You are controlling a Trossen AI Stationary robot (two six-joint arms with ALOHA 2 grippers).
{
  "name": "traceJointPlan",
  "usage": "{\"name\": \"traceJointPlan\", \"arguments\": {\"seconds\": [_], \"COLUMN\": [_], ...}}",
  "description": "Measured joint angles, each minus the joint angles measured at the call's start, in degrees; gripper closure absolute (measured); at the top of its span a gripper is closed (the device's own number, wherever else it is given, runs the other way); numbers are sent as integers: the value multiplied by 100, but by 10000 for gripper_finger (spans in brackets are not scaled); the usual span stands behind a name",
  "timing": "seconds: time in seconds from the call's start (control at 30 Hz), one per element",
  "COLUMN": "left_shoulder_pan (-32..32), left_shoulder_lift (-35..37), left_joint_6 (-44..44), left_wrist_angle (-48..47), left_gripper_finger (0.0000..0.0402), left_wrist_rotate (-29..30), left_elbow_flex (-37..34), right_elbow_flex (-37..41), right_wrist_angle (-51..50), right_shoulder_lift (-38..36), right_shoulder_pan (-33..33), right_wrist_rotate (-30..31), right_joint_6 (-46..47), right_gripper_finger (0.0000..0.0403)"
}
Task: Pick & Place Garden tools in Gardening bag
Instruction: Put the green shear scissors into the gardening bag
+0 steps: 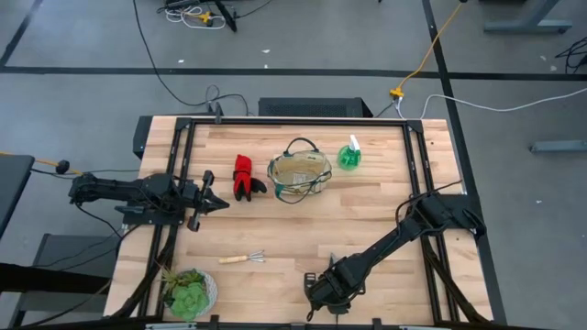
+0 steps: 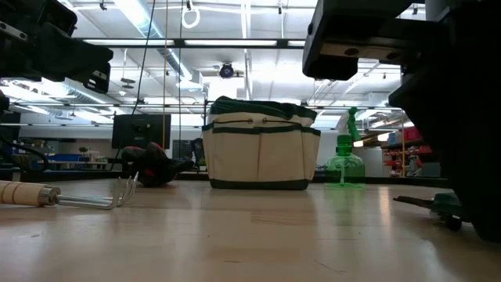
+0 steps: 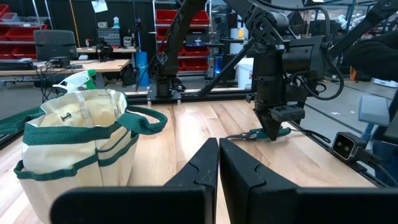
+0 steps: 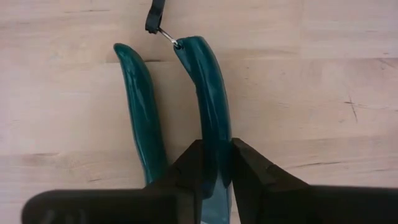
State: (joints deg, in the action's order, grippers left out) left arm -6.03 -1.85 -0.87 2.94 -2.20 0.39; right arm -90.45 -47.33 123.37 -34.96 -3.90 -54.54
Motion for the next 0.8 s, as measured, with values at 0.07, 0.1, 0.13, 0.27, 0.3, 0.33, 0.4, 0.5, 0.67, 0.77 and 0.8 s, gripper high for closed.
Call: {"name": "traceJointPlan", "arguments": {"seconds": [0.07, 0.1, 0.13, 0.27, 0.3, 0.33, 0.4, 0.5, 0.67, 0.77, 0.8], "left_shoulder_pan": [0, 0, 0, 1, -1, 0, -1, -1, -1, -1, -1], "left_shoulder_lift": [-2, -1, -1, -1, 0, -1, 0, -2, -1, -2, -1], "left_joint_6": [-1, -1, -1, -1, -1, -1, -1, -1, -1, -1, 0], "left_wrist_angle": [0, -1, -1, -2, 0, -1, -2, -2, 0, 0, -1], "left_gripper_finger": [381, 381, 381, 381, 381, 381, 381, 381, 381, 381, 381], "left_wrist_rotate": [0, 0, 0, 0, 0, 0, 0, 0, 0, 0, 0], "left_elbow_flex": [0, 1, 2, 1, 1, 1, 0, 0, 2, 2, 1], "right_elbow_flex": [0, 0, 0, 0, 0, 0, 0, 0, 0, 0, 0], "right_wrist_angle": [0, 0, 0, 0, 0, 0, 0, -3, -4, -27, -41], "right_shoulder_lift": [0, 0, 0, 0, 0, 0, -2, -83, -328, -477, -528], "right_shoulder_pan": [0, 0, 0, 0, -2, 0, 0, -1, -1, 0, 0], "right_wrist_rotate": [0, 0, 0, 0, 0, 0, 0, 1, 45, 67, 122], "right_joint_6": [0, 0, 0, 0, 0, 0, 0, 0, 31, 116, 126], "right_gripper_finger": [344, 344, 344, 345, 345, 346, 348, 350, 351, 351, 351]}}
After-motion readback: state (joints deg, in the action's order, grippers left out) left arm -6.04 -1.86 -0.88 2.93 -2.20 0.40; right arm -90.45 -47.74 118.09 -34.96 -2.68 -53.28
